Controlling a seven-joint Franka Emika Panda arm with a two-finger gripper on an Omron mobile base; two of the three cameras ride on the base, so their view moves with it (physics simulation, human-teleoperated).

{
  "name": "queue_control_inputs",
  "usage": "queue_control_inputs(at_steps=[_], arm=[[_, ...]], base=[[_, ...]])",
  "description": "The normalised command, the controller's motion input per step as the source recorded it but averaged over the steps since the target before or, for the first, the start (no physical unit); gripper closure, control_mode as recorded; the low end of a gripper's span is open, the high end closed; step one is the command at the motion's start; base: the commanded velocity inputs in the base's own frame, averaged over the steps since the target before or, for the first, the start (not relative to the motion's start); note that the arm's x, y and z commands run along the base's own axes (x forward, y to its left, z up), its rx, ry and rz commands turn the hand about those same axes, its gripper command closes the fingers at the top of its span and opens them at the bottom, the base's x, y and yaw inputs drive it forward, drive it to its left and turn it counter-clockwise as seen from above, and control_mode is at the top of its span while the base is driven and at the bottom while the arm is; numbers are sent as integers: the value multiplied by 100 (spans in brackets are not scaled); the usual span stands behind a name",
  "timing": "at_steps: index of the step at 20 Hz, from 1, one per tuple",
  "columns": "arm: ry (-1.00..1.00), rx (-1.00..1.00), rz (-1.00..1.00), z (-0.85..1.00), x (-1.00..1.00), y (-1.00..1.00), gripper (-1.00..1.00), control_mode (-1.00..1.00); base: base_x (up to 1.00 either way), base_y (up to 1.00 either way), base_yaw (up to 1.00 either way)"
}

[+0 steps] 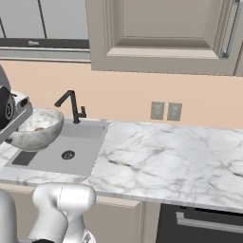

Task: Pick the tangerine from the cabinet and place it in the bowl. Then pick the bowl and place it in the sink. Then turn on the sink facuet.

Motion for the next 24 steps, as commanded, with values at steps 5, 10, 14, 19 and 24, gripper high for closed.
queue_control_inputs(at_steps=[5, 10, 14, 19, 24], arm=[[0, 0, 0, 0, 0, 0, 100, 100], [2, 0, 0, 0, 0, 3, 100, -100], [4, 4, 1, -20, 0, 22, 100, -100], [-2, 0, -13, -80, 12, 35, 100, -100], [-10, -1, -26, -64, 27, 29, 100, -100]], base=[[30, 0, 0], [0, 0, 0], [0, 0, 0], [0, 0, 0], [0, 0, 0]])
